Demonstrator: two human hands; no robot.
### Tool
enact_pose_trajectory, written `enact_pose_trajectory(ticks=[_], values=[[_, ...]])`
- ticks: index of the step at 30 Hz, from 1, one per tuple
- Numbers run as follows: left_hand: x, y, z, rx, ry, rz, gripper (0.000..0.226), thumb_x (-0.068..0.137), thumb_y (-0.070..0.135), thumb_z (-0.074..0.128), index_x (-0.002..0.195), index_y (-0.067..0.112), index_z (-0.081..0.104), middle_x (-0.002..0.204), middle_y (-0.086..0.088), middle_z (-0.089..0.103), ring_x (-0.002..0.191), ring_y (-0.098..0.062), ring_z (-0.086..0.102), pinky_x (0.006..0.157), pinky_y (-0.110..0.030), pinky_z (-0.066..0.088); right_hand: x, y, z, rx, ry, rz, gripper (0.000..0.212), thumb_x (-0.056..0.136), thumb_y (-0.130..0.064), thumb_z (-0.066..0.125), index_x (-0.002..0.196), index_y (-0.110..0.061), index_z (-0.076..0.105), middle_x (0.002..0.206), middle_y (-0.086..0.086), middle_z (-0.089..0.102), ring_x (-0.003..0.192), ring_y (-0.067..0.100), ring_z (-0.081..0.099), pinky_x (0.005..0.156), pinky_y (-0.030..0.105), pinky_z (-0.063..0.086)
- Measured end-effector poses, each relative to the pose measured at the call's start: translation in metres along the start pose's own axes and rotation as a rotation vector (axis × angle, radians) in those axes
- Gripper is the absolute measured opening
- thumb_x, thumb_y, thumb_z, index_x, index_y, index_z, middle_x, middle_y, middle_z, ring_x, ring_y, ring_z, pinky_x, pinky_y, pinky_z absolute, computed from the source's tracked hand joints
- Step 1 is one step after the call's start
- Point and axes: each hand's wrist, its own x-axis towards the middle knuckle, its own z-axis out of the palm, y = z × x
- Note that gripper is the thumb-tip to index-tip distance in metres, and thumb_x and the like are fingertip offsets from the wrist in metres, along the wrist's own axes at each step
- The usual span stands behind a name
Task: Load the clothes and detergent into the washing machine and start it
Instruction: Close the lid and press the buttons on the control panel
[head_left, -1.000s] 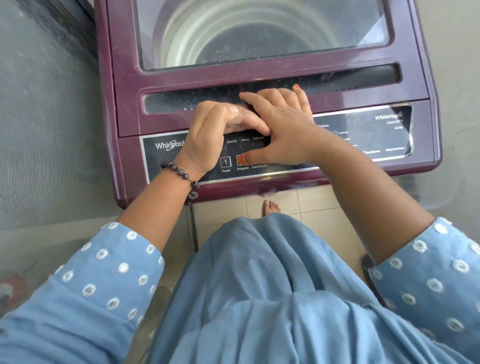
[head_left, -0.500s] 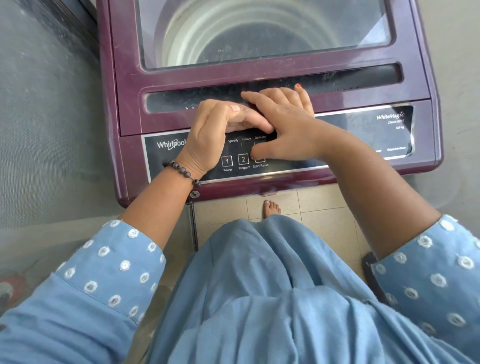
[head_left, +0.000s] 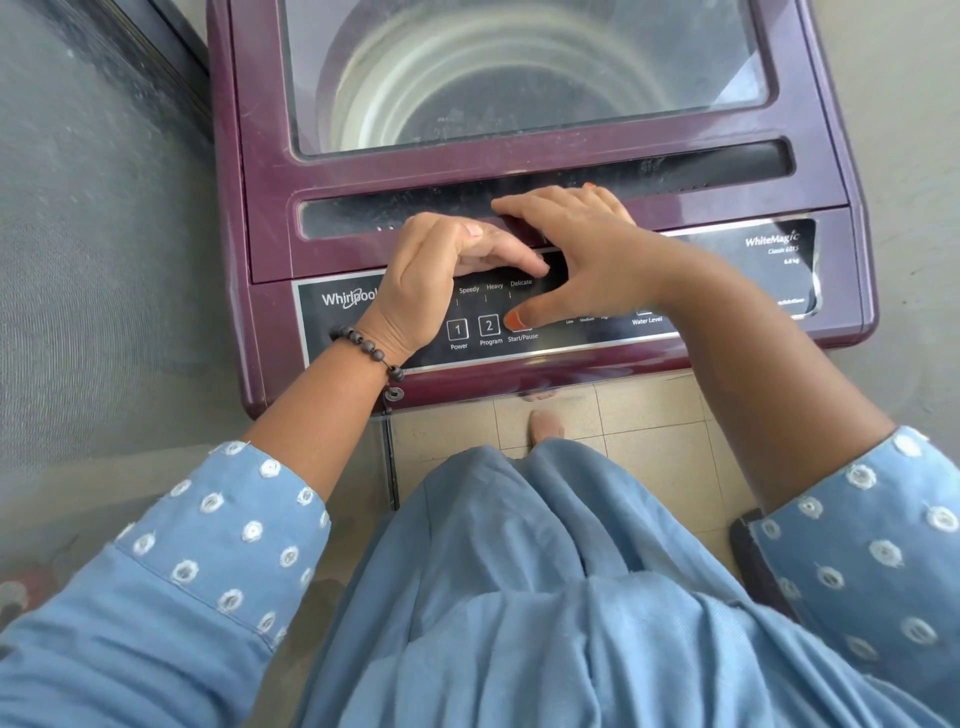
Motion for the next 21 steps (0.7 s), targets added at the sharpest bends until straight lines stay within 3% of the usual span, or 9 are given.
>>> enact_pose_trajectory(ticks=[10, 16, 21], values=[[-0.001, 0.0, 0.001, 0.019, -0.003, -0.004, 0.054, 0.088, 0.01, 0.02, 0.096, 0.005, 0.073, 0.096, -0.008, 0.074, 0.1, -0.015, 0.069, 0.088, -0.019, 0.048, 0.002, 0.0, 0.007, -0.039, 0.056, 0.018, 0.101, 0.071, -0.06, 0.073, 0.152, -0.026, 0.022, 0.153, -0.001, 0.03, 0.144, 0.023, 0.021, 0.119, 0.043, -0.002], [0.001, 0.0, -0.001, 0.012, 0.002, -0.015, 0.054, 0.088, 0.012, 0.02, 0.092, 0.009, 0.074, 0.095, -0.009, 0.074, 0.099, -0.015, 0.069, 0.087, -0.019, 0.049, -0.003, 0.008, -0.013, 0.114, 0.003, 0.033, 0.087, 0.074, -0.045, 0.077, 0.148, -0.027, 0.034, 0.147, -0.006, 0.041, 0.134, 0.016, 0.037, 0.109, 0.029, 0.026], [0.004, -0.002, -0.004, -0.001, 0.004, -0.039, 0.056, 0.088, 0.013, 0.019, 0.098, 0.002, 0.073, 0.101, -0.013, 0.074, 0.105, -0.019, 0.068, 0.092, -0.025, 0.05, -0.008, 0.022, -0.025, 0.155, 0.019, 0.114, 0.079, 0.073, -0.042, 0.08, 0.142, -0.027, 0.045, 0.14, -0.01, 0.049, 0.12, 0.007, 0.044, 0.095, 0.021, 0.031]])
